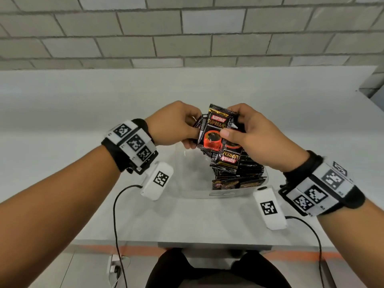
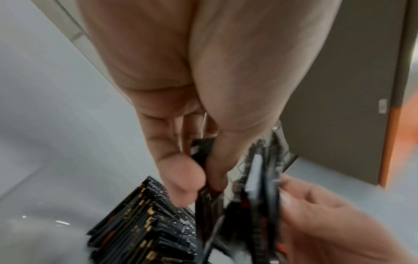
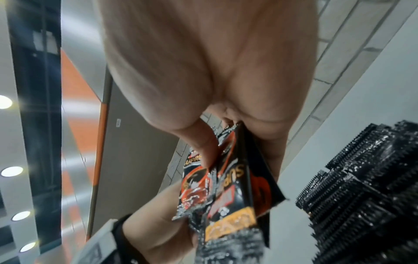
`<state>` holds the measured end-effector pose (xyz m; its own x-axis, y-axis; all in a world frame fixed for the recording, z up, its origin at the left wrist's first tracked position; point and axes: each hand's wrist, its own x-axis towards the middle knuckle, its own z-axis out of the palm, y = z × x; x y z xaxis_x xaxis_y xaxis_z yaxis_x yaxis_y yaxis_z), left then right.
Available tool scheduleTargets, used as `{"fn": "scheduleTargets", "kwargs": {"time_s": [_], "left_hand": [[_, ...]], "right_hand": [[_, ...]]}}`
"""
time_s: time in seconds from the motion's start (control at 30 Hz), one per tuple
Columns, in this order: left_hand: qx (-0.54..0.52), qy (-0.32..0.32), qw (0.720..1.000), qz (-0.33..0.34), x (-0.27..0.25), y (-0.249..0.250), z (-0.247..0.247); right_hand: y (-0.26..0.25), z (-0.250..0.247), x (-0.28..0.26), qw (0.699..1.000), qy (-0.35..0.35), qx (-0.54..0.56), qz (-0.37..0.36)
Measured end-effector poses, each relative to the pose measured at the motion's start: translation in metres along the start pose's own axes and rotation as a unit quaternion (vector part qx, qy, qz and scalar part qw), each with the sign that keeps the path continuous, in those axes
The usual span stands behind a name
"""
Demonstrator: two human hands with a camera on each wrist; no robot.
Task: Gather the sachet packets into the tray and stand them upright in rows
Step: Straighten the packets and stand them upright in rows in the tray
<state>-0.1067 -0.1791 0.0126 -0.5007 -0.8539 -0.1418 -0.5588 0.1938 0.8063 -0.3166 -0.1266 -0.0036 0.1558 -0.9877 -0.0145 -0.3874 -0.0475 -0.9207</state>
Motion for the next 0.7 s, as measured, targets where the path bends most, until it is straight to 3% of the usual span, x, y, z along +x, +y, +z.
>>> {"fn": "scheduleTargets", "kwargs": {"time_s": [0.17,0.33,0.47,0.57,0.7], "left_hand": [[-0.119,0.033,0.992,0.018,-0.019,-0.006,0.001],[-0.347,0.061,0.936,0.002,-0.031,-0.016,0.004],[-0.38,0.011,0.925,-0.029,-0.041,-0.016,0.021],[-0.461,-0.057,0.884,-0.044,-0.041,-0.011,0.036],[-0.494,-0.039,0.868,-0.021,-0.039,-0.012,0.04]], "right_hand": [[-0.007,0.011,0.005,0.999,0.011,-0.045,-0.007],[-0.015,0.012,0.008,1.0,-0.002,-0.007,0.004],[-0.019,0.016,0.011,0.997,0.026,0.066,-0.004],[-0.021,0.024,0.012,0.996,0.037,0.083,-0.016],[-0.021,0.035,0.015,0.997,0.067,0.008,-0.027]]}}
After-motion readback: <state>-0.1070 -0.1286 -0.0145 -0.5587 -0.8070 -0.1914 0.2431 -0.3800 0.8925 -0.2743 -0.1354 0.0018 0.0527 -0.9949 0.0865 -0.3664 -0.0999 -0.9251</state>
